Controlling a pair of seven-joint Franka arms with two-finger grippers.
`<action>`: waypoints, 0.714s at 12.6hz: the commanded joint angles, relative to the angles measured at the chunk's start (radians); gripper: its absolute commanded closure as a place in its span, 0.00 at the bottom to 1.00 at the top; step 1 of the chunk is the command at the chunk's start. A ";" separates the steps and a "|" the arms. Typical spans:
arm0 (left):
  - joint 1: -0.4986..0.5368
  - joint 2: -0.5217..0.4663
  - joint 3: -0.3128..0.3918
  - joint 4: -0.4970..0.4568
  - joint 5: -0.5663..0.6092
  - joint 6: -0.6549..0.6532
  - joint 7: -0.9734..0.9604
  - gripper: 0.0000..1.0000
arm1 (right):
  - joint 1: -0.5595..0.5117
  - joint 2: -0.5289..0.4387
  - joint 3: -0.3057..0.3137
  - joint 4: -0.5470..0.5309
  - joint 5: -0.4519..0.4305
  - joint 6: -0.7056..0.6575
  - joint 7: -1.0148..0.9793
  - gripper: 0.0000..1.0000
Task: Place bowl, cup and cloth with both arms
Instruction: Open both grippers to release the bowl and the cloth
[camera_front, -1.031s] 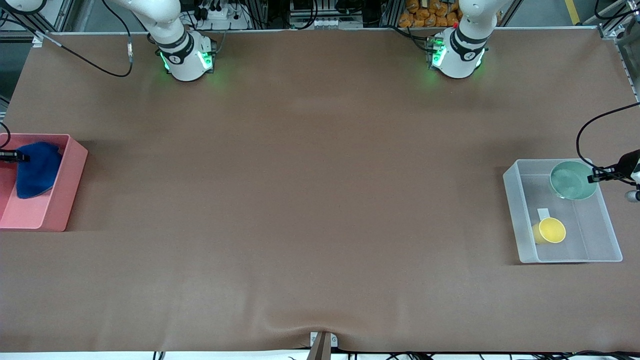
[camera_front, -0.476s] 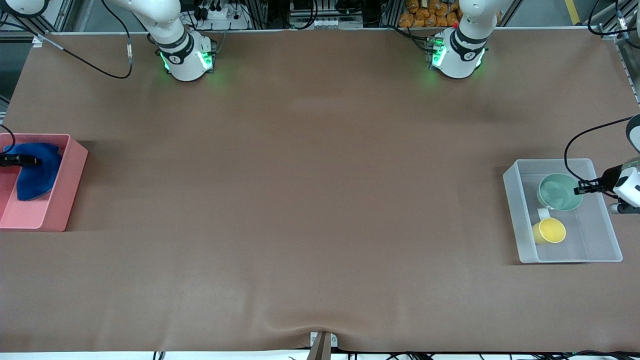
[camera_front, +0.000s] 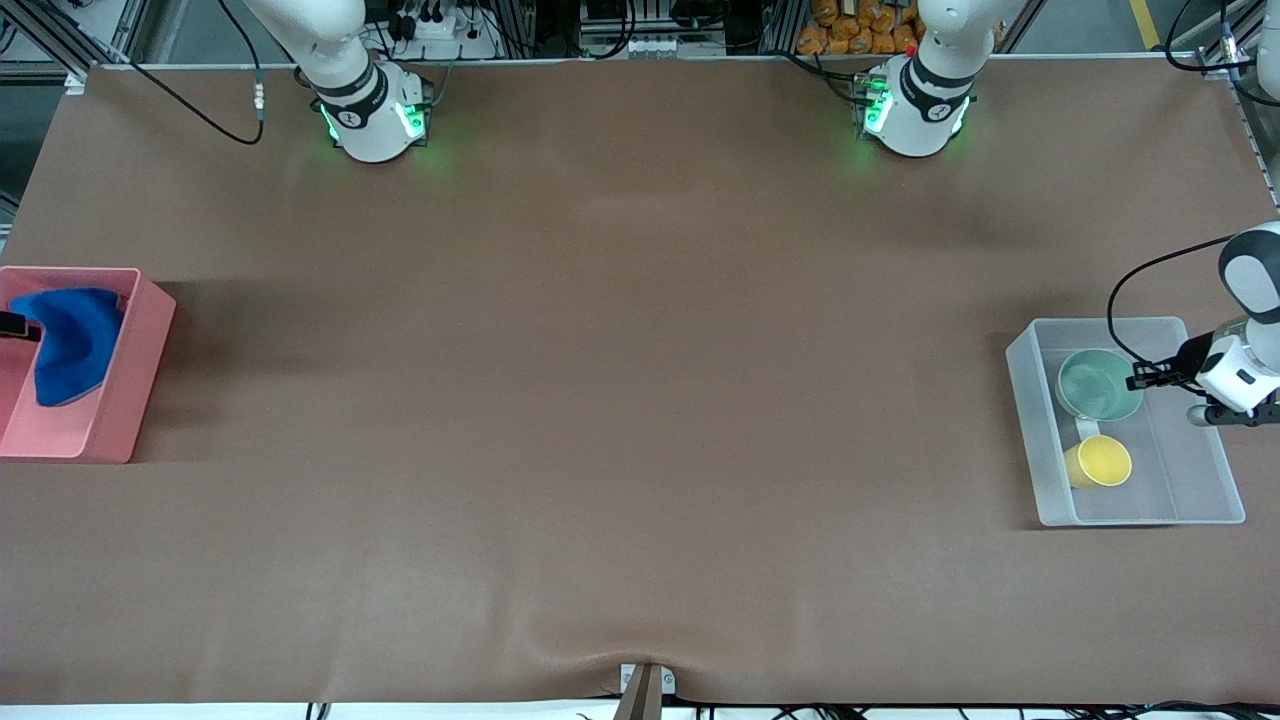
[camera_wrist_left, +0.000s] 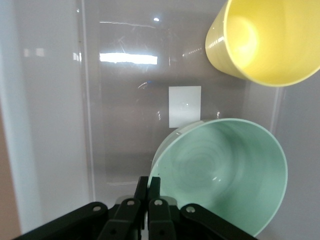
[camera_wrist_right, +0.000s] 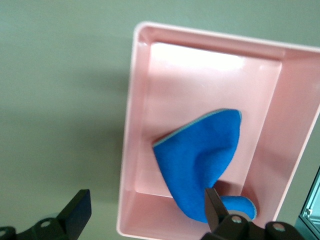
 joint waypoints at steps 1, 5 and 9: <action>0.000 0.000 -0.006 -0.016 0.003 0.023 0.024 1.00 | 0.026 -0.068 0.000 -0.032 0.075 -0.045 0.049 0.00; -0.005 0.021 -0.007 -0.011 0.069 0.026 0.024 0.69 | 0.168 -0.157 0.000 -0.030 0.094 -0.147 0.225 0.00; -0.020 0.012 -0.011 0.009 0.072 0.019 0.021 0.30 | 0.317 -0.268 0.000 -0.030 0.124 -0.264 0.383 0.00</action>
